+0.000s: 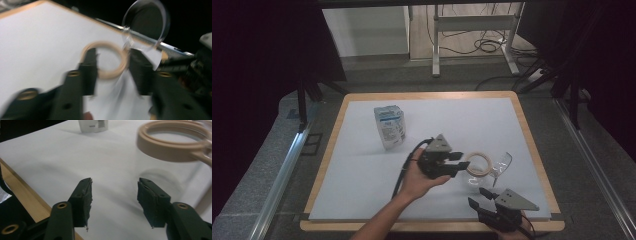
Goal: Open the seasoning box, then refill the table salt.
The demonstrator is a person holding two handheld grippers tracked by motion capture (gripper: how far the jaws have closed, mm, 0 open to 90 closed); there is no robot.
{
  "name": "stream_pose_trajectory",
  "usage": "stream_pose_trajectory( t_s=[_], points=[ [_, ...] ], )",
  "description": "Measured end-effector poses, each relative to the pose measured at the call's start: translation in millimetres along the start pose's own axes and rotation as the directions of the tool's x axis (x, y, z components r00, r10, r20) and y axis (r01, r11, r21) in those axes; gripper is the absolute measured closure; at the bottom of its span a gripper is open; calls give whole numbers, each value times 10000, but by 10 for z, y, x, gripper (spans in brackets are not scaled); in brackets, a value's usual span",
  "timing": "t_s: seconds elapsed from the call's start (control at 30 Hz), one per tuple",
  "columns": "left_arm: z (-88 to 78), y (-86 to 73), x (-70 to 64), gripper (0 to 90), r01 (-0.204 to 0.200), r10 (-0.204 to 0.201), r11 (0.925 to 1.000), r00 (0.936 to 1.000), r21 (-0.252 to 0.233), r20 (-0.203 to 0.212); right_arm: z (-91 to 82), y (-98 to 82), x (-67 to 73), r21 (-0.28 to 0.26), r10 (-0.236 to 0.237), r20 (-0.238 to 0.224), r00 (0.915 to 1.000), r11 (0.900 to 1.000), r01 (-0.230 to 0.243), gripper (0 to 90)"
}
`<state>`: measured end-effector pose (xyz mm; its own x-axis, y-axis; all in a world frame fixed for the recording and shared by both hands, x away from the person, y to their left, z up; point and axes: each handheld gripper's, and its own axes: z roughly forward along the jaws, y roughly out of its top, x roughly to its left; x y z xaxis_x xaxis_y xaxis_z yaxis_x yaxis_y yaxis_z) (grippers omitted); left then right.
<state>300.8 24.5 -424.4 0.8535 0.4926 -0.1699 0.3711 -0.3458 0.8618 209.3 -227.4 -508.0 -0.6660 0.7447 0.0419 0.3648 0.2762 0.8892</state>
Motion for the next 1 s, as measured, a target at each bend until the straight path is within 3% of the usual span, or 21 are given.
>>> stream_pose_trajectory(
  t_s=[0.17, 0.3, 0.5, 0.7, 0.87, 1.0],
  points=[
    [-400, -372, 254, 328, 491, -513, 9983, 9961, -313, -720, 87, 37, 180, -387, -279, -74, 9996, 9989, 276, 374],
    [-673, -641, 431, 244, 705, -765, 9963, 9883, -495, -1321, 203, 81, 320, -360, -596, -207, 9980, 9976, 588, 346],
    [-953, -862, 578, 226, 772, -920, 9940, 9729, -770, -2121, 484, 202, 449, -132, -822, -695, 9942, 9966, 815, 332],
    [-1065, -995, 745, 229, 1047, -1234, 9909, 9574, -845, -2610, 802, 344, 459, -46, -653, -1172, 9910, 9979, 652, 330],
    [-1124, -1070, 846, 231, 1226, -1436, 9887, 9389, -861, -3127, 955, 432, 452, -124, -602, -1263, 9902, 9982, 591, 328],
    [-1194, -1098, 902, 231, 1357, -1577, 9868, 9284, -880, -3365, 1019, 444, 430, -42, -570, -1193, 9912, 9984, 569, 326]
  ],
)
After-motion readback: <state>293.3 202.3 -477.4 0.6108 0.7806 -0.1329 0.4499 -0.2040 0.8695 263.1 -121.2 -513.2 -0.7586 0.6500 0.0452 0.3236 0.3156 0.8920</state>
